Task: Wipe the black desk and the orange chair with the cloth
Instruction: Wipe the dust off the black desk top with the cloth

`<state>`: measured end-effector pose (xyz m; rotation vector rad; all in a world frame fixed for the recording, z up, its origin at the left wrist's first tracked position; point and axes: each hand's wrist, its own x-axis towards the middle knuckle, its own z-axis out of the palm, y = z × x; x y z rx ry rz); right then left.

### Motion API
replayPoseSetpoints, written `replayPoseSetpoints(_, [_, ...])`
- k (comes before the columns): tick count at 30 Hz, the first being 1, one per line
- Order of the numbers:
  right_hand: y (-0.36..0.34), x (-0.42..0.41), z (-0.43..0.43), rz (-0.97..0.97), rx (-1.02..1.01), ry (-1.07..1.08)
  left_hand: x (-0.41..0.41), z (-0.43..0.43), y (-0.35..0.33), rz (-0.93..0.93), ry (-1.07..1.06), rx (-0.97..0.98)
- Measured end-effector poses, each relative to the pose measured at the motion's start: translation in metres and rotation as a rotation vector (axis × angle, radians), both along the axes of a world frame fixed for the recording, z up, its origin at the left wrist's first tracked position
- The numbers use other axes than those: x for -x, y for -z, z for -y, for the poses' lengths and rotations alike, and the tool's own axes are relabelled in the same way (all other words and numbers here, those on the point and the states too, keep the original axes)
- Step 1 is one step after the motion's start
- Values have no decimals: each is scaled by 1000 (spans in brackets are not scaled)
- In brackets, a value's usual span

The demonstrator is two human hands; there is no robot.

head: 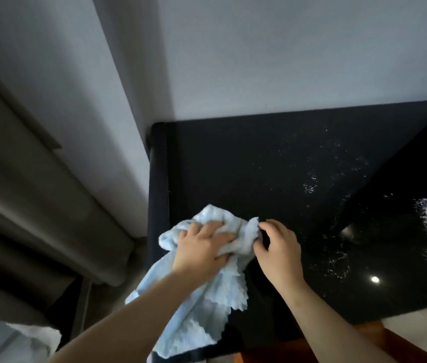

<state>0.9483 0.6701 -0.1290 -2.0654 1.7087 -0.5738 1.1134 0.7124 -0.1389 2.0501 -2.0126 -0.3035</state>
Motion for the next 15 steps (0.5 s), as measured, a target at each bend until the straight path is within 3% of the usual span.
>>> replayPoseSetpoints(2, [0, -7, 3, 6, 1, 56, -24, 10, -9, -127, -4, 133])
replayPoseSetpoints(4, [0, -13, 6, 7, -4, 95, -62, 26, -15, -109, -249, 291])
replayPoseSetpoints(5, [1, -16, 8, -11, -17, 99, -80, 34, -17, -70, -361, 260])
replayPoseSetpoints(8, [2, -26, 12, -58, -58, 95, -105, 53, -4, 14, -444, -119])
replayPoseSetpoints(10, [2, -30, 17, -65, -68, 101, -100, 58, 5, 42, -447, -147])
replayPoseSetpoints(12, [1, -33, 23, -81, -64, 115, -90, 60, 7, 121, -369, -77])
replayPoseSetpoints(15, [-4, -37, 32, -85, -63, 119, -67, 48, 9, 142, -3, -28])
